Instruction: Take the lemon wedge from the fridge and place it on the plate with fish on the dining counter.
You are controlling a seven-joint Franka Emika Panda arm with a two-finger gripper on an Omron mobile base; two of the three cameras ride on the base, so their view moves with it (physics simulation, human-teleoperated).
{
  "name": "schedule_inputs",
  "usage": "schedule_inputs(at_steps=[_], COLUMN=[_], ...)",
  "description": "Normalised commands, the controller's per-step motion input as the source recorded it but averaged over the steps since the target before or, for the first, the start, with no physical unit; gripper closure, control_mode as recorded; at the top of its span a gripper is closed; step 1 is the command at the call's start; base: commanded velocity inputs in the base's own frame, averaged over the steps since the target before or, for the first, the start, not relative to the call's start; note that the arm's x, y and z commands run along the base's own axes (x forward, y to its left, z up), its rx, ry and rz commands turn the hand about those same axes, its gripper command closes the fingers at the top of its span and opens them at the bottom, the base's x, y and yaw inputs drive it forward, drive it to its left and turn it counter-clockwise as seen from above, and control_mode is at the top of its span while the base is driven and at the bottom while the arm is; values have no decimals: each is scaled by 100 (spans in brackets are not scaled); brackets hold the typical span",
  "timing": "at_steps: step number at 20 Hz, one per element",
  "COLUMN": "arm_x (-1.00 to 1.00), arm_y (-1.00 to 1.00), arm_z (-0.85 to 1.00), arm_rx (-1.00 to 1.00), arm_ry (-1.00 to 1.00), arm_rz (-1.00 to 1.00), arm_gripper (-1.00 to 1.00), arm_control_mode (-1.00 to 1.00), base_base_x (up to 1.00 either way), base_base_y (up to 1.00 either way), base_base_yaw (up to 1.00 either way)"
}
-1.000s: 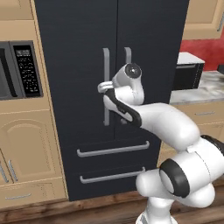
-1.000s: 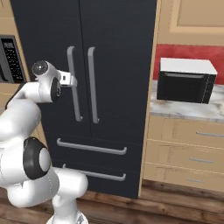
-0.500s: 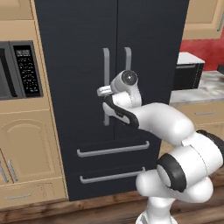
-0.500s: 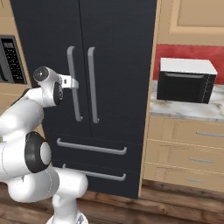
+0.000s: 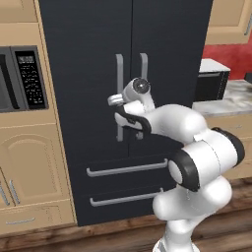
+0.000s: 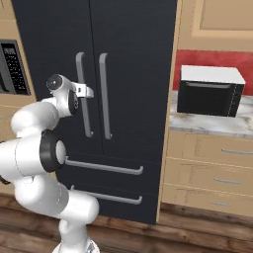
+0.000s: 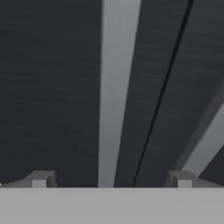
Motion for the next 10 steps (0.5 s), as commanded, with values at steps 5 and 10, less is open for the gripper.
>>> schedule_inputs(at_steps=[5,10], arm_x=[30,44], arm_y=[11,17], arm_z=[-17,-24], arm_rx=[0,0], arm_ry=[-1,0], arm_rz=[0,0], arm_gripper=[-100,-100], arm_control_mode=[-100,-100], base_base_x=[0,0], base_base_y=[0,0], base_base_yaw=[0,0])
